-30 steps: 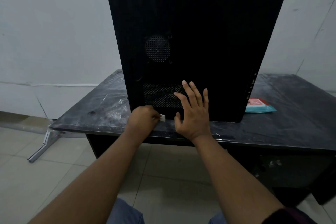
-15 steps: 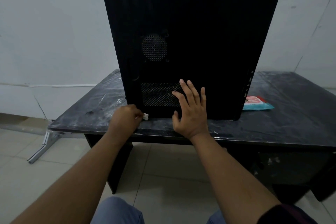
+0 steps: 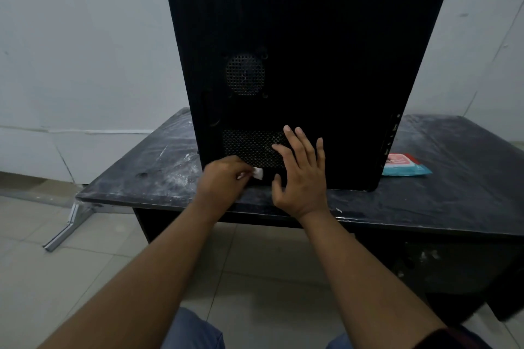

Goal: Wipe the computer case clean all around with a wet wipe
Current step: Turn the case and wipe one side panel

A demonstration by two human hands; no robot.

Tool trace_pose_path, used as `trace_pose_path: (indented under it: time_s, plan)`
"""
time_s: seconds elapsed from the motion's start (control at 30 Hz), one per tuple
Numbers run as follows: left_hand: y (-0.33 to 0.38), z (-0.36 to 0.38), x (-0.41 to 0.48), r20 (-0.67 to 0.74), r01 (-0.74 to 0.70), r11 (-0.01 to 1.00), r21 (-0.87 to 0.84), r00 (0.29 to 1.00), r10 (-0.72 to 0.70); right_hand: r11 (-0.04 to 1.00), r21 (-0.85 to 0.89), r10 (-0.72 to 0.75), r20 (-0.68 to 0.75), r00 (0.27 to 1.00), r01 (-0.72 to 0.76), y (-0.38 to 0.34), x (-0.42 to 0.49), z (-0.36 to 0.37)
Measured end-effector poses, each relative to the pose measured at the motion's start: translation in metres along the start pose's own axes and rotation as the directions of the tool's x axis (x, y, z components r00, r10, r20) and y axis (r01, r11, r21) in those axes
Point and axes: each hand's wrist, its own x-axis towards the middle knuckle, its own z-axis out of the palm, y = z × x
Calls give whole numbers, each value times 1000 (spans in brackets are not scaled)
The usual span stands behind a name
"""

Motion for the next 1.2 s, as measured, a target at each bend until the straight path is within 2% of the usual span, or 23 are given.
trace_pose_path:
  time_s: [0.2,0.37,0.47,0.57,0.67,0.8,1.0,1.07,1.1,1.17,1.2]
  plan:
    - [-31,-28,-15,-144,201,979,26,970,-195,1000,1,4,21,1000,-4,-1,0,1]
    - [-13,-11,-13,-148,157,988,-13,976,-157,1000,-16,-2,23,1000,3,-1,0,1]
    - [2,5,-11,-138,119,991,-58,982,-126,995,-98,4,-17,1000,-5,0,-2,1]
    - [20,21,-10,-137,118,979,-165,980,-141,990,-133,43,-69,997,-52,3,-5,5]
    - [30,29,-14,-96,190,926,-325,968,-232,999,-36,30,-23,999,-31,5,-6,14]
    - [23,30,-15,17,262,849,-459,958,-287,1000,-4,21,17,1000,-21,9,-6,21]
    - [16,27,-18,63,250,832,-495,965,-253,966,-113,-218,126,968,233,13,-3,29]
    - [17,26,-20,1,256,845,-469,957,-289,958,-150,-220,164,962,245,15,-3,28]
    - [19,25,-21,-89,252,862,-440,943,-321,951,-176,-223,172,960,253,17,-3,25]
    - [23,23,-25,-306,270,881,-389,864,-400,936,-220,-239,176,955,274,27,-5,17]
    - [24,22,-26,-362,310,863,-399,812,-459,930,-229,-250,183,951,288,34,-6,13]
